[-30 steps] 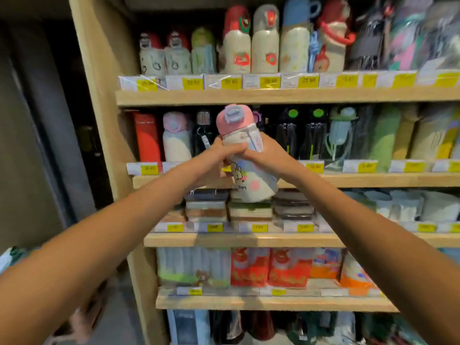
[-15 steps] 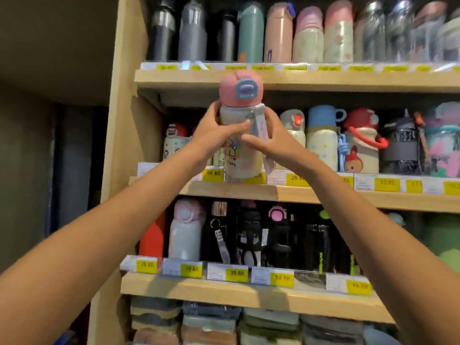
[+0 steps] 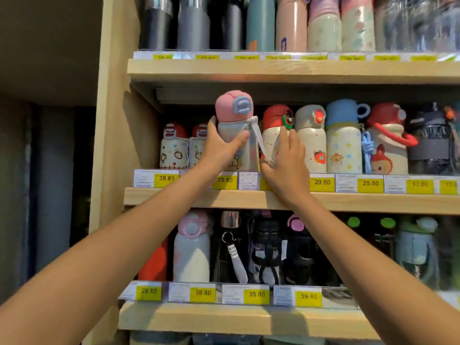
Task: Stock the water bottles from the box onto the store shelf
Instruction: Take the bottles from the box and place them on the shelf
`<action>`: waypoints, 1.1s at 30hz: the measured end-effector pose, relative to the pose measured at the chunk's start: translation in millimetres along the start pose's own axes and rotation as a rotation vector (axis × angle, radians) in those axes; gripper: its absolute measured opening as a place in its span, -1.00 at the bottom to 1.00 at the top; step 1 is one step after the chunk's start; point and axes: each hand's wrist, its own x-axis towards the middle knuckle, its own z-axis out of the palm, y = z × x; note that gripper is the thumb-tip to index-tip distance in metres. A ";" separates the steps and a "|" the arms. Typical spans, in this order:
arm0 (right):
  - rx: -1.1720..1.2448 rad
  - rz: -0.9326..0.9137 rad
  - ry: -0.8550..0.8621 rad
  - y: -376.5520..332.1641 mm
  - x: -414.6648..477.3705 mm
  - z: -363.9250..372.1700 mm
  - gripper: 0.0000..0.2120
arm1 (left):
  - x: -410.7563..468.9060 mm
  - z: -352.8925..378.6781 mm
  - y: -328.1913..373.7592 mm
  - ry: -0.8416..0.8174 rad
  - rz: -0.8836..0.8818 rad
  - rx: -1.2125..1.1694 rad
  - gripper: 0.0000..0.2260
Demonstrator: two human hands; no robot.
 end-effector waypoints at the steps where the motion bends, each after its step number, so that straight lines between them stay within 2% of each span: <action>1: -0.018 0.009 0.019 -0.3 -0.4 1.6 -0.28 | 2.3 3.4 -3.8 -0.009 -0.032 0.008 -0.12; 3: -0.035 0.012 0.047 -0.6 -1.2 3.2 -0.33 | 7.2 7.2 -7.1 -0.009 -0.075 0.045 -0.09; 6: -0.044 0.007 0.065 1.9 -1.9 5.7 -0.37 | 16.5 10.7 -9.8 -0.021 -0.112 0.122 -0.31; 8: -0.041 -0.011 0.070 2.8 -2.5 5.7 -0.38 | 17.1 11.2 -9.5 -0.045 -0.142 0.200 -0.36; 16: -0.080 0.012 0.066 0.5 -4.1 4.1 -0.39 | 14.0 12.6 -13.9 -0.090 -0.106 0.396 -0.36; 23: -0.028 0.024 0.007 -2.1 -4.8 -2.6 -0.38 | 3.0 12.3 -8.5 -0.051 -0.107 0.431 -0.29; 25: 0.053 -0.001 -0.028 -1.8 -5.7 -7.3 -0.45 | 2.3 11.7 -6.8 -0.079 -0.098 0.418 -0.20; 27: 0.122 -0.009 -0.045 -3.2 -12.4 -19.4 -0.56 | -2.9 12.6 -2.1 -0.045 -0.050 0.389 -0.20; 31: 0.253 0.052 -0.075 1.2 -44.4 -55.5 -0.59 | -33.5 28.3 14.1 0.119 0.164 0.266 -0.44; 33: 0.285 0.141 -0.103 13.2 -61.3 -74.3 -0.54 | -58.4 46.6 27.2 0.081 0.168 0.187 -0.57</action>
